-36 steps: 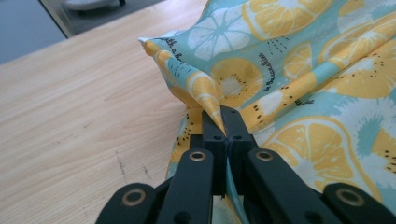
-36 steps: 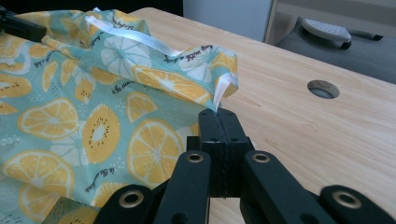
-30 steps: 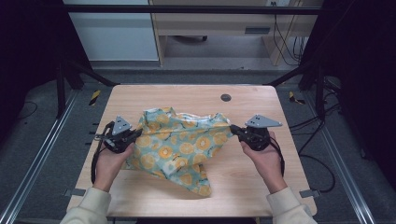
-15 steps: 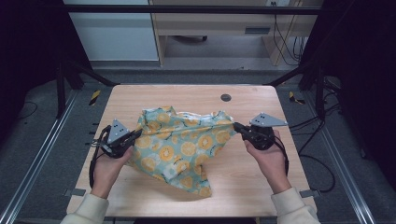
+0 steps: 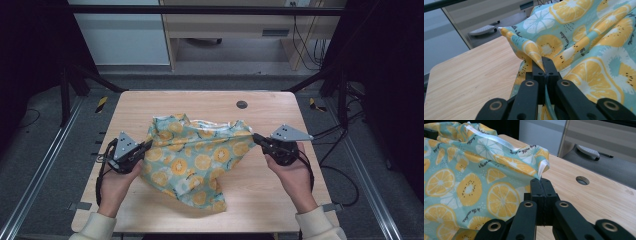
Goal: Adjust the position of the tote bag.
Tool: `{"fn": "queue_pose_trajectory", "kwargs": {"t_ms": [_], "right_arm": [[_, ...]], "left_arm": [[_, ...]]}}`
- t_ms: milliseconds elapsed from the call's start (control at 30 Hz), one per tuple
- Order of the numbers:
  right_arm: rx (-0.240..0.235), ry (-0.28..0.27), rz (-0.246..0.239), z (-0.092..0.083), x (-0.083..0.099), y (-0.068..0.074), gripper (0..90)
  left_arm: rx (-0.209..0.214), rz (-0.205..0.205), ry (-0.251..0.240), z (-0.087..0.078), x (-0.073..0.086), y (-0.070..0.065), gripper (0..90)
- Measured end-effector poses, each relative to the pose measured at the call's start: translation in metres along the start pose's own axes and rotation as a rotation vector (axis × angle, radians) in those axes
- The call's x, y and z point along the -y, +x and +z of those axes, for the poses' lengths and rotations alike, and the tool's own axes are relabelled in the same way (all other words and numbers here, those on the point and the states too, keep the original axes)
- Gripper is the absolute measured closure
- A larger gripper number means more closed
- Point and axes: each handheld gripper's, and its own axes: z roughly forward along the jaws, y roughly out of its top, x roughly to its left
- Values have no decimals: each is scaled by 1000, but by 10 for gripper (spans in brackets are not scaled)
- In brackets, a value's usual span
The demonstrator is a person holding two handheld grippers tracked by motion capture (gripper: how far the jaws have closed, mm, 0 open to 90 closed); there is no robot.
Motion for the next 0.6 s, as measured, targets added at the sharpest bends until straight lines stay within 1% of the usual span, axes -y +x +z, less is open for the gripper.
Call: {"fn": "queue_pose_trajectory", "kwargs": {"t_ms": [33, 67, 167, 233, 367, 500, 600], "right_arm": [[-1, 1, 1, 0, 0, 0, 900], [-2, 6, 7, 2, 0, 0, 900], [-4, 2, 12, 3, -2, 0, 900], [-6, -5, 5, 4, -2, 3, 900], [-17, -2, 2, 5, 2, 7, 900], [-21, -7, -4, 5, 3, 9, 900], [-24, -26, 1, 1, 5, 12, 900]], "left_arm": [[5, -18, 6, -1, 1, -1, 900], [7, -25, 4, -2, 2, 0, 900], [3, -24, 3, -4, 4, 0, 900], [-1, -26, -3, -8, 6, -1, 900], [-4, -20, -6, -16, 9, -1, 900], [-2, -17, -8, -19, 12, -3, 900], [-3, -14, -12, -20, 14, -5, 900]]}}
